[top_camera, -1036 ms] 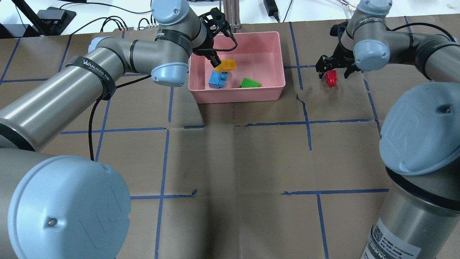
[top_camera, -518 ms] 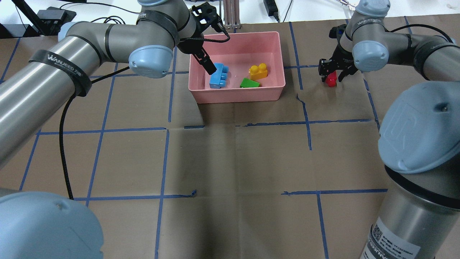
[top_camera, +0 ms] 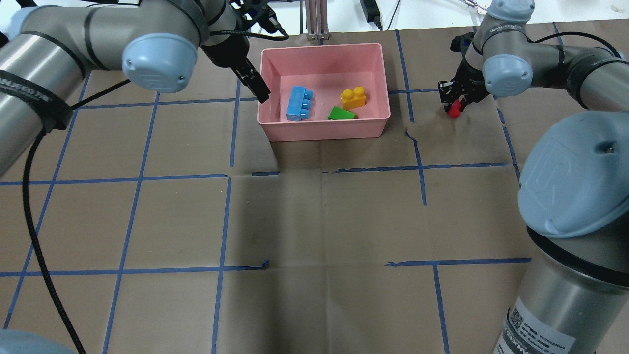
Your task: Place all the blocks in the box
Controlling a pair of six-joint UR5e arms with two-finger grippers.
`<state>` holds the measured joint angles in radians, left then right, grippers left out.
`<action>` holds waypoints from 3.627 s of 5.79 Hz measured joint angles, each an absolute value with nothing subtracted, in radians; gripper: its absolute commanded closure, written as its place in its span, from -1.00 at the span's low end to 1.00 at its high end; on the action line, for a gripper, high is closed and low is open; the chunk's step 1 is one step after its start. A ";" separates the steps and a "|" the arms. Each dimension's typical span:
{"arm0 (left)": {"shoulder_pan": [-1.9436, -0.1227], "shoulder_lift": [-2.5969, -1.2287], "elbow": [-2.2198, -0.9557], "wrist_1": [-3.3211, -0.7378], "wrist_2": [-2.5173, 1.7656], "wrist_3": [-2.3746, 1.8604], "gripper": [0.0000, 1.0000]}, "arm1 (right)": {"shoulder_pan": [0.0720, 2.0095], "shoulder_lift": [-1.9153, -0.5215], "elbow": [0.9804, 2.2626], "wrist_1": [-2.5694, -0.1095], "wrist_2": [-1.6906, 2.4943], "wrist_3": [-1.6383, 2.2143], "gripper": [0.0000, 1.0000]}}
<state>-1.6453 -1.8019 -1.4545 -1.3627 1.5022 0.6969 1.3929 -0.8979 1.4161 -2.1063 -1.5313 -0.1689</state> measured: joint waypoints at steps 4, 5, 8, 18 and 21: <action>-1.564 -1.633 -1.468 -1.609 1.532 0.250 -0.97 | 1.418 -1.154 1.332 -1.809 -1.532 -0.162 0.27; -1.564 -1.622 -1.463 -1.640 1.535 0.190 -0.97 | 1.463 -1.197 1.324 -1.775 -1.534 -0.111 0.27; -1.564 -1.617 -1.460 -1.653 1.535 0.163 -0.98 | 1.710 -1.156 1.275 -1.787 -1.532 0.252 0.27; -1.562 -1.614 -1.459 -1.652 1.537 0.163 -0.98 | 1.802 -0.981 1.196 -1.910 -1.545 0.290 -0.99; -1.562 -1.614 -1.459 -1.652 1.537 0.163 -0.98 | 1.716 -1.284 1.443 -1.779 -1.548 0.125 -0.99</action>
<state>-1.5624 -1.6139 -1.4588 -1.6521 1.5370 0.1626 1.7164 -1.2836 1.4427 -1.7794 -1.5477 0.1251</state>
